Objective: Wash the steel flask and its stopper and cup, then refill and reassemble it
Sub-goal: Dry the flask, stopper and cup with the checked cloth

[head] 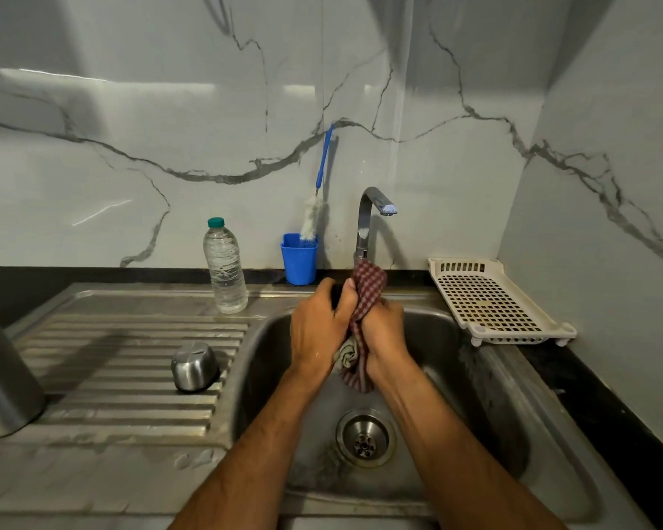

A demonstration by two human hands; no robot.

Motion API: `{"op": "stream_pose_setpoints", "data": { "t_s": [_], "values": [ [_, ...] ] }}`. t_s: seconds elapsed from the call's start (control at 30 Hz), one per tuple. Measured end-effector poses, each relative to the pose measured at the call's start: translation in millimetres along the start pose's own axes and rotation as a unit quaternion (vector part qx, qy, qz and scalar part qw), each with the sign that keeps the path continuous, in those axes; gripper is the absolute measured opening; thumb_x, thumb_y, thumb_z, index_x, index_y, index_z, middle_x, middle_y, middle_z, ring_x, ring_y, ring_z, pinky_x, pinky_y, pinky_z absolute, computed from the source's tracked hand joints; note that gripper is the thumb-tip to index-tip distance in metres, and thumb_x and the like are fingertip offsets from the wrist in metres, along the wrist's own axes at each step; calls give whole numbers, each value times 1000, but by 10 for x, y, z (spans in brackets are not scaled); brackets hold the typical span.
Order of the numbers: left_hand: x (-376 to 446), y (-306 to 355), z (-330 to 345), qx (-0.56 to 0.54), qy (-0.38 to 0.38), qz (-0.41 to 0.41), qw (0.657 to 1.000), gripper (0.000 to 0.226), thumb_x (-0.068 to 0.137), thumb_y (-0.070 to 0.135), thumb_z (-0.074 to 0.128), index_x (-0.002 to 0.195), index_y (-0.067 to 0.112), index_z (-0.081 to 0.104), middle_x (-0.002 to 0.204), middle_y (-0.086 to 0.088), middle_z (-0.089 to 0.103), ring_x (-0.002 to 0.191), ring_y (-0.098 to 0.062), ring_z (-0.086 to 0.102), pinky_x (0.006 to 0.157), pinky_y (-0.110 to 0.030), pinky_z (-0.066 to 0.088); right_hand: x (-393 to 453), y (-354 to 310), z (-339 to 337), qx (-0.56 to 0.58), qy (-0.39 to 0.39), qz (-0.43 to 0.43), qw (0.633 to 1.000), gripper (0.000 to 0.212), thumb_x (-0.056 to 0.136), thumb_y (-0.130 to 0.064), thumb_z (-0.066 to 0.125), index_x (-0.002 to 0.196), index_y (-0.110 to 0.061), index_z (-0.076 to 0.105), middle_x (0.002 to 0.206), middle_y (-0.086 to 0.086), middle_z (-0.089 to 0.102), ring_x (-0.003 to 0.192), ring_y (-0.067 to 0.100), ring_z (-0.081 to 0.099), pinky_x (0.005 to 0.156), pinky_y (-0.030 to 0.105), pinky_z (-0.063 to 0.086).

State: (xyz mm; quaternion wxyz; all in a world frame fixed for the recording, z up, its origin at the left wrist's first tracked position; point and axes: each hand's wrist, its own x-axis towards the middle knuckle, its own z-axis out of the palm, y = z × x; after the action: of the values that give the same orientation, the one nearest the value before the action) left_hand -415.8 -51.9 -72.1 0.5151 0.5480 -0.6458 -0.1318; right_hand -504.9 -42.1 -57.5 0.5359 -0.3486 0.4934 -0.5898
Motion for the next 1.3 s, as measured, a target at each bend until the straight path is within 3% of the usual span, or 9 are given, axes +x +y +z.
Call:
{"op": "stream_pose_setpoints", "data": {
  "t_s": [0.13, 0.37, 0.57, 0.7, 0.8, 0.9, 1.0, 1.13, 1.3],
  "values": [
    [5, -225, -73, 63, -59, 38, 996, 49, 98, 65, 34, 108, 19, 49, 86, 3, 67, 70, -10, 64, 62, -31, 55, -62, -5, 24, 34, 25, 121, 992, 16, 95, -18, 68, 95, -4, 75, 80, 12, 77, 77, 27, 74, 76, 40, 61],
    [-44, -122, -45, 19, -87, 16, 996, 43, 95, 58, 55, 107, 18, 49, 92, 5, 66, 76, -3, 63, 59, -16, 46, -23, -19, -58, 48, 127, 115, 984, 4, 84, 1, 74, 83, 3, 70, 75, 16, 71, 62, 24, 67, 52, 27, 56],
    [-14, -121, -49, -177, 30, -70, 981, 48, 70, 32, 92, 107, 12, 69, 96, 5, 73, 88, -4, 69, 74, -15, 56, 59, -20, -42, 92, -34, 182, 978, 34, 88, -17, 74, 115, 4, 71, 109, 25, 73, 96, 39, 73, 80, 49, 62],
    [16, -102, -168, -219, 141, -86, 962, 59, 64, 22, 96, 109, 8, 60, 97, 3, 68, 82, 1, 67, 69, -9, 52, 197, -80, -203, 150, 45, 103, 982, 23, 90, -17, 74, 109, -3, 72, 103, 17, 76, 94, 32, 74, 83, 47, 61],
    [21, -130, -195, -174, 133, -64, 974, 59, 63, 20, 97, 107, 13, 58, 95, 10, 65, 85, 6, 63, 69, -5, 49, 171, -167, -221, 189, 53, 1, 981, 15, 99, -18, 64, 109, -10, 71, 104, 10, 76, 95, 24, 72, 86, 41, 60],
    [1, -149, -122, -123, 70, -23, 990, 49, 70, 11, 91, 112, 16, 67, 100, 13, 70, 94, 3, 67, 80, -9, 53, 56, -159, -62, -2, 38, -130, 991, 14, 97, -24, 66, 104, -15, 74, 102, 9, 73, 96, 21, 70, 88, 38, 60],
    [-54, -194, -91, -85, 59, -9, 995, 15, 88, 8, 76, 101, 15, 72, 87, 6, 73, 79, -9, 70, 68, -20, 57, 7, -18, 9, -237, -42, -236, 941, 34, 91, -39, 72, 123, -25, 71, 112, -2, 64, 103, 8, 62, 89, 17, 49],
    [-73, -294, -106, -8, 31, 50, 998, 5, 94, 16, 69, 98, 17, 71, 84, 8, 71, 75, -2, 66, 68, -24, 58, 12, 3, -39, -225, -43, -190, 955, 41, 86, -28, 79, 125, -22, 70, 113, -7, 74, 101, -1, 64, 95, 24, 55],
    [-52, -233, -118, 1, -3, 101, 995, 60, 76, 21, 88, 132, 19, 66, 116, 5, 74, 105, -4, 68, 94, -22, 55, 156, 5, -141, -82, 32, -94, 992, 21, 86, -3, 74, 102, -16, 80, 96, 0, 79, 92, 16, 74, 82, 32, 63]
  ]
}}
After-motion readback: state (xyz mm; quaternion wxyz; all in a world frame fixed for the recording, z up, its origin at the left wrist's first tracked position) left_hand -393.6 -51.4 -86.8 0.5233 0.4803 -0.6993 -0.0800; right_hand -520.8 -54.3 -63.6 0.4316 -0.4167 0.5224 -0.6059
